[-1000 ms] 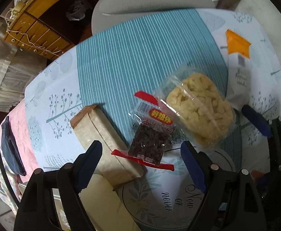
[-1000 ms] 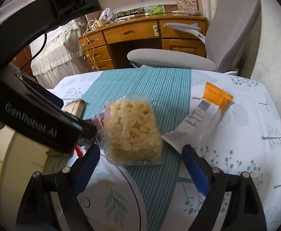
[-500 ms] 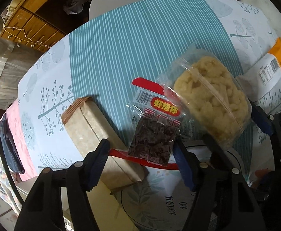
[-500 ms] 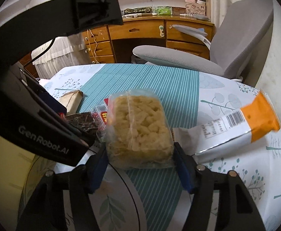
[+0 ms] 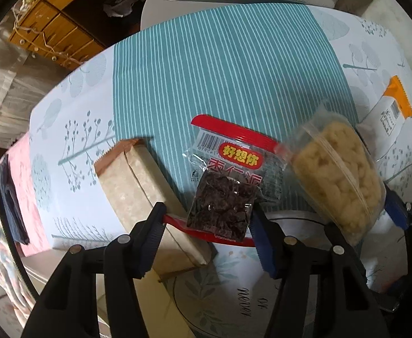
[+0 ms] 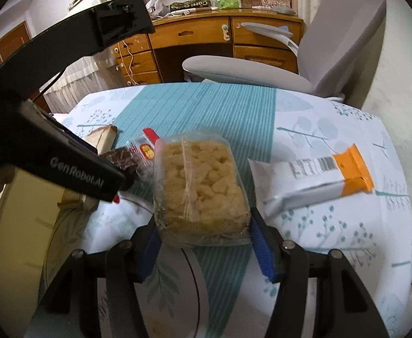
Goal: Organize snacks
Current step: 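Grasp the red-topped date packet with the left tool while the right tool grasps the crumbly bar bag, then carry the date packet and crumbly bar bag into the white tray and release both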
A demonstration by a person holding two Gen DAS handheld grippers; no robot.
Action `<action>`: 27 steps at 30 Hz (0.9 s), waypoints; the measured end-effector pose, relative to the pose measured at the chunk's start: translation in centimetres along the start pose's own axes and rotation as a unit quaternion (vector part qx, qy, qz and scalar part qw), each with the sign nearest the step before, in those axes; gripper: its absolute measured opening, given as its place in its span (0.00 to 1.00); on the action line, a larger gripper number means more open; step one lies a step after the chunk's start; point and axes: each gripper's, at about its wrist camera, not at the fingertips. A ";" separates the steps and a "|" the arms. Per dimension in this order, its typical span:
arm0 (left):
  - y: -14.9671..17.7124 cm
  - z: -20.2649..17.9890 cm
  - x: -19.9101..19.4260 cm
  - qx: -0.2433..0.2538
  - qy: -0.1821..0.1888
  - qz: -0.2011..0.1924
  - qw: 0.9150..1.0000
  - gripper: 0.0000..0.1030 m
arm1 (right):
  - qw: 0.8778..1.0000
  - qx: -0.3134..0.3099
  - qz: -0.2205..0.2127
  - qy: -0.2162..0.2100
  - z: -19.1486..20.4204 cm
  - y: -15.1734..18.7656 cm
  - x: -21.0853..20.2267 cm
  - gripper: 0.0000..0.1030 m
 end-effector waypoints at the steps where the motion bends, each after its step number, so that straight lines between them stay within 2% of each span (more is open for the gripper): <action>1: 0.1 0.1 -0.1 -0.005 0.005 0.001 1.000 0.52 | 1.000 -0.005 0.004 0.003 0.0 0.1 -0.2 0.56; 2: 0.3 0.2 -0.3 -0.010 0.010 0.002 1.000 0.42 | 1.000 -0.009 0.008 0.006 0.0 0.1 -0.5 0.56; 13: 3.0 -0.1 -2.8 -0.038 0.043 0.012 0.998 0.41 | 0.999 0.005 0.033 -0.002 1.2 1.4 -5.3 0.54; 21: 6.6 0.5 -7.2 -0.073 0.062 0.003 0.995 0.40 | 0.998 0.036 0.049 -0.017 2.5 2.0 -9.6 0.54; 27: 8.6 1.7 -10.1 -0.105 0.084 -0.005 0.991 0.41 | 0.998 0.041 0.044 -0.021 4.1 2.0 -13.2 0.54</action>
Point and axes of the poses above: each gripper's, at about its wrist camera, not at the fingertips, and x roughly the way its jaws point, z to its left, y to its underside, and after that the axes turned 12 degrees about -z, right-handed
